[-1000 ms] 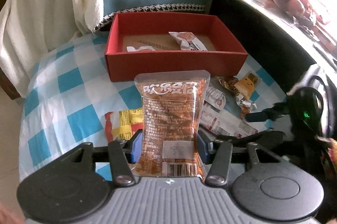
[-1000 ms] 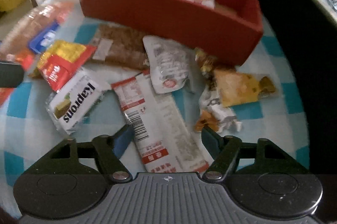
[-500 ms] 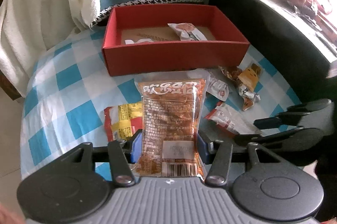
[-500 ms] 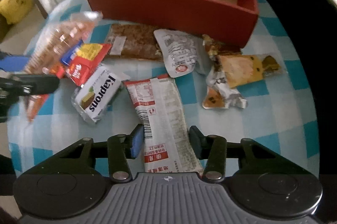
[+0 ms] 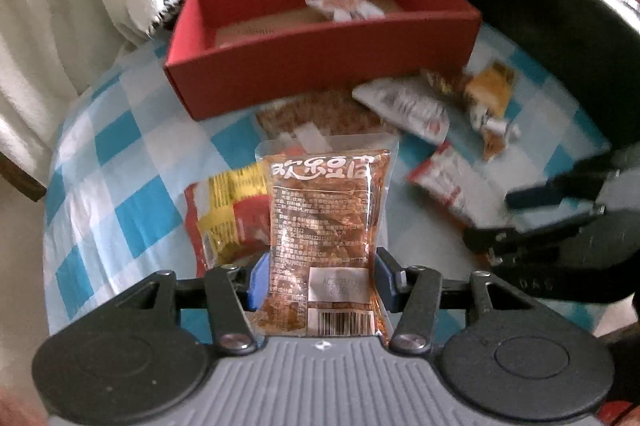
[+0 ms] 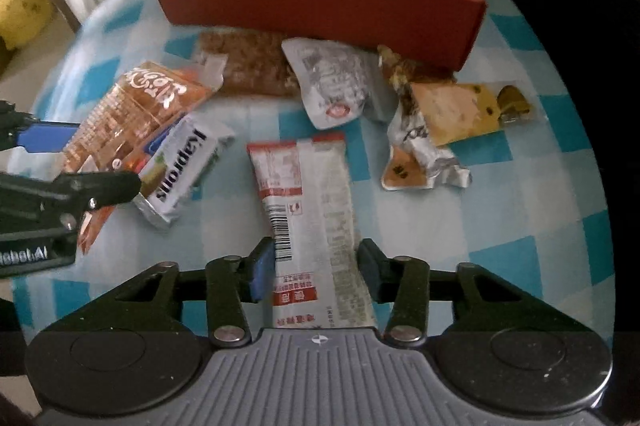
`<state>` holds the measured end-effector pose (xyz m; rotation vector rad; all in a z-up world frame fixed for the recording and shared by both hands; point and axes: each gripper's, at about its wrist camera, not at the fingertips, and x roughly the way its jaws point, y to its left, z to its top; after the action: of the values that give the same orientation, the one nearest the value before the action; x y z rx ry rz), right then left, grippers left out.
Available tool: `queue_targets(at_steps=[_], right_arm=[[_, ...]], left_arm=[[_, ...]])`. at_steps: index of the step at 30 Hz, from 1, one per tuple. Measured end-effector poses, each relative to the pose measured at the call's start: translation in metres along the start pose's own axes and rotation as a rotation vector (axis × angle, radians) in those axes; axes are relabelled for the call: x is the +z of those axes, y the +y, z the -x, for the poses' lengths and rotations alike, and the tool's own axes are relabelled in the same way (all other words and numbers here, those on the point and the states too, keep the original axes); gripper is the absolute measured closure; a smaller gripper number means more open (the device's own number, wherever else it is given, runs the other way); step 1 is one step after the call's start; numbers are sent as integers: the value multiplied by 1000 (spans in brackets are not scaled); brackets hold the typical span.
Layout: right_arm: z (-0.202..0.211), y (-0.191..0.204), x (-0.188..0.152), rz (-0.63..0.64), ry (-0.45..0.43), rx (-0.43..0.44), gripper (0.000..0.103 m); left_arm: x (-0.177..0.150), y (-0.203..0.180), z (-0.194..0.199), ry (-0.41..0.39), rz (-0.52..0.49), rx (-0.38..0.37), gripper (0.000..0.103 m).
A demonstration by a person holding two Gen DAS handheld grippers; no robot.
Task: Organize snacks
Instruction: 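Grasp the white-and-red strip packet with the right tool while the left tool holds the brown bag, then carry the brown bag and strip packet over the red box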
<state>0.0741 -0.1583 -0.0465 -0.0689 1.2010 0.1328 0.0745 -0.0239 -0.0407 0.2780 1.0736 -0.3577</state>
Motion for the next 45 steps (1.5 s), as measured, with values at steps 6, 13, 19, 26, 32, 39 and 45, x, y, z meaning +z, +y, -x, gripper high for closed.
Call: queue_targets(at_steps=[6, 13, 19, 26, 32, 39, 45], right_arm=[[-11, 3, 5, 26, -10, 7, 22], [-5, -5, 3, -5, -10, -5, 48], [16, -3, 10, -18, -69, 39, 51], [43, -9, 20, -53, -164, 90, 51], [54, -14, 25, -66, -204, 100, 51], [63, -16, 30, -73, -247, 103, 51], [70, -17, 35, -80, -282, 101, 51]], left_arm=[[0, -3, -17, 18, -25, 25, 41], [4, 12, -22, 35, 88, -57, 55], [8, 18, -3, -39, 113, -31, 61], [13, 22, 16, -110, 137, -49, 62], [19, 20, 25, -149, 136, -55, 62], [23, 18, 34, -192, 139, -51, 62], [31, 19, 40, -230, 162, -51, 62]])
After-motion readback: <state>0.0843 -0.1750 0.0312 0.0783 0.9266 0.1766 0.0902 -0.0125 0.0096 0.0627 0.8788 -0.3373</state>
